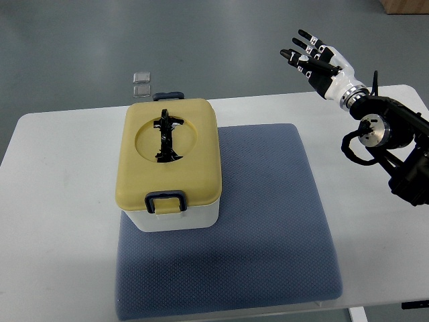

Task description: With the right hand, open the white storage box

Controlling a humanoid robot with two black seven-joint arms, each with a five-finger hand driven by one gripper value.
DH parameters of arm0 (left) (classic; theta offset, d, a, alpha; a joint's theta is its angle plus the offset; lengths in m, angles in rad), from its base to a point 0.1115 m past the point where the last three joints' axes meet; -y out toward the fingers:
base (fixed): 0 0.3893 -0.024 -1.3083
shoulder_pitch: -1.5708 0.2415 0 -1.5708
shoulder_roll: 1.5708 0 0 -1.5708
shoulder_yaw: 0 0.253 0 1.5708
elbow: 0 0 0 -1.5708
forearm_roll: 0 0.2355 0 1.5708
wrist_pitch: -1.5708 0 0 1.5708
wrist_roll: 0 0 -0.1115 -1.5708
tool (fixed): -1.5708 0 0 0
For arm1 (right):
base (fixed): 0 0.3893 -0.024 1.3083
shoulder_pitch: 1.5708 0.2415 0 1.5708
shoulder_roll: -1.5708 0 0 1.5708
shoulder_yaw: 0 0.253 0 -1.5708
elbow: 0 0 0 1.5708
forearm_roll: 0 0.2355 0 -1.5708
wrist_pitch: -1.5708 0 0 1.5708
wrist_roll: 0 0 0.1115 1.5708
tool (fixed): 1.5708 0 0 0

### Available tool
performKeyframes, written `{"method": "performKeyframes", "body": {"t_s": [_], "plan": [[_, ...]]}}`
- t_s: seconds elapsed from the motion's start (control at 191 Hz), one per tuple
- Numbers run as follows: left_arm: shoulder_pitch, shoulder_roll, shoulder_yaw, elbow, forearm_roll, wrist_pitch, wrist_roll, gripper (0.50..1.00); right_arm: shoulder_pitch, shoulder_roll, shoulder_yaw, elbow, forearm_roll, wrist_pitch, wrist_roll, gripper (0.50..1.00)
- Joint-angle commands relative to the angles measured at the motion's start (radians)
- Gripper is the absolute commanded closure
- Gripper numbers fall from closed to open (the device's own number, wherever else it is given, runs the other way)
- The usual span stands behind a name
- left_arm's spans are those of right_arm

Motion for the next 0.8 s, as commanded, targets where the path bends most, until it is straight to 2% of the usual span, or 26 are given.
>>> {"method": "performKeyframes", "body": {"t_s": [0.0,0.471,0.623,0.796], "plan": [[0.000,0.000,0.001,-0.001,0.000,0.000,0.001,0.500,-0.001,0.001,-0.005,0.000,0.000,0.001,-0.003,0.572],[0.000,0.000,0.001,-0.001,0.001,0.000,0.000,0.500,0.048,-0.019,-0.171,-0.014,0.001,-0.041,0.003,0.574],[0.000,0.000,0.001,0.000,0.000,0.000,0.000,0.500,0.071,-0.035,-0.230,-0.015,0.006,-0.044,0.063,0.574],[0.000,0.000,0.001,0.000,0.000,0.000,0.000,0.500,0.077,-0.035,-0.233,-0.015,0.006,-0.042,0.066,0.574]]}}
